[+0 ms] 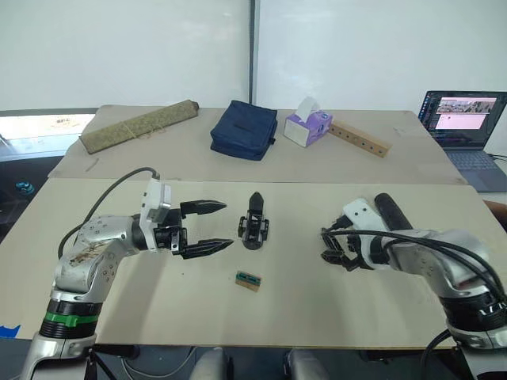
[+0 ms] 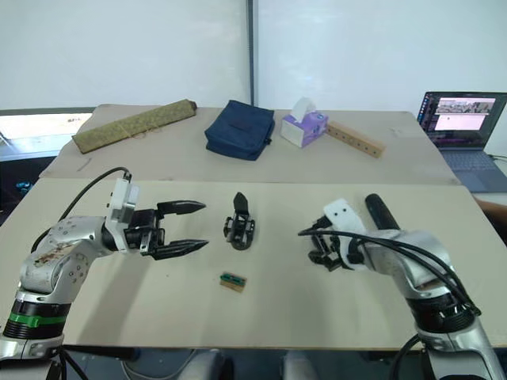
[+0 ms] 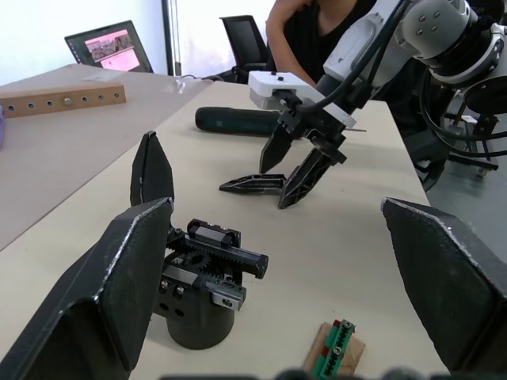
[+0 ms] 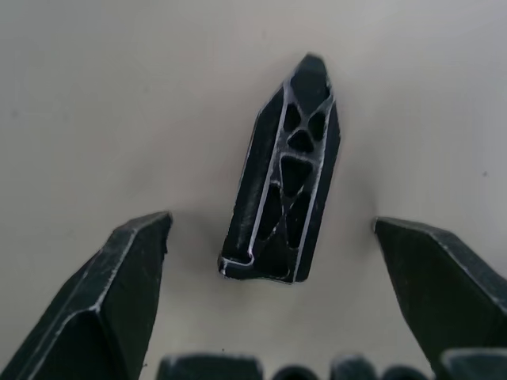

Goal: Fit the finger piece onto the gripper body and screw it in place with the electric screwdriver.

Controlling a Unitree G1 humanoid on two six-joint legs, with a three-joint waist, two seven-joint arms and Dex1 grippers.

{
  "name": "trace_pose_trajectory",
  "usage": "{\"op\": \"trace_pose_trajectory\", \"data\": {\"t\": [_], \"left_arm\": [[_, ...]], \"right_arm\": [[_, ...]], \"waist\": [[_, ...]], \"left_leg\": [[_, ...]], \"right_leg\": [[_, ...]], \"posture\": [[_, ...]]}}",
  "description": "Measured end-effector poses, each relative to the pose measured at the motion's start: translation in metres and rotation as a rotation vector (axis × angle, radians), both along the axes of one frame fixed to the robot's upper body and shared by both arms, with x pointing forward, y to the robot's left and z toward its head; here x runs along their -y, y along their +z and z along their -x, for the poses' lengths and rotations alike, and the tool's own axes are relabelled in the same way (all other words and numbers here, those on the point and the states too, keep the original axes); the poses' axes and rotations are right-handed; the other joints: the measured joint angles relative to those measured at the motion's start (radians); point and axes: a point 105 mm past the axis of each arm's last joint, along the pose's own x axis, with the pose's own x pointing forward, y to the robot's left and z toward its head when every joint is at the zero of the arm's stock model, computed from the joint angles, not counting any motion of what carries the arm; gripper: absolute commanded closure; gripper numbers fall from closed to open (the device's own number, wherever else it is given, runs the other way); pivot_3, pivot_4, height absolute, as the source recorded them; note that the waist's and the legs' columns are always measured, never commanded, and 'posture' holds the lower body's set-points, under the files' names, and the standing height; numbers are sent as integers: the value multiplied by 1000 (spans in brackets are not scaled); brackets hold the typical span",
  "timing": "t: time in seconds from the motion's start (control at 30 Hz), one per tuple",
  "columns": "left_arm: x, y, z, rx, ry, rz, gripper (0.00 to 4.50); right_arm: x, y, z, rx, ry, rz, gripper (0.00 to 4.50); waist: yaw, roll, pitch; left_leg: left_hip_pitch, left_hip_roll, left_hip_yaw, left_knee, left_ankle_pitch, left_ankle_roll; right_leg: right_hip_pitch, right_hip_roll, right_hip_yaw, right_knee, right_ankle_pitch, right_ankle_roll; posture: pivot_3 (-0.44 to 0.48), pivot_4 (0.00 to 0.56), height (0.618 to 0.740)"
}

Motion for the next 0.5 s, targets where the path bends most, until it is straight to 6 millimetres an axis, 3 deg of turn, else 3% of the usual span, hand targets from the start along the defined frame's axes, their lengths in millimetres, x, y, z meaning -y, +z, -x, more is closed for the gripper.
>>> {"op": "trace_pose_trajectory", "data": {"t": [0.23,0.27,0.4,0.5], "left_arm": [[-2,-1,-1,-3,8,1,0],[-2,-1,-1,-4,8,1,0],[-3,1,-6,-6,42,32,0],[3,31,-24,-13,148,258,0]], "right_arm": [[-2,-2,-3,23,13,2,3201],[-2,-2,-3,24,14,5,3385],[2,-1,-1,43,6,-13,3380],[8,16,-4,167,38,-80,3380]], "waist": [[0,0,0],[0,0,0],[5,0,0],[16,0,1]], "left_leg": [[1,0,0,0,0,0],[1,0,0,0,0,0],[0,0,0,0,0,0],[-5,-1,-1,3,0,0]], "right_leg": [[1,0,0,0,0,0],[1,0,0,0,0,0],[1,-1,0,-1,0,0],[-3,-2,0,0,2,3]], "posture": [[0,150,740],[0,150,740],[0,150,740],[0,150,740]]}}
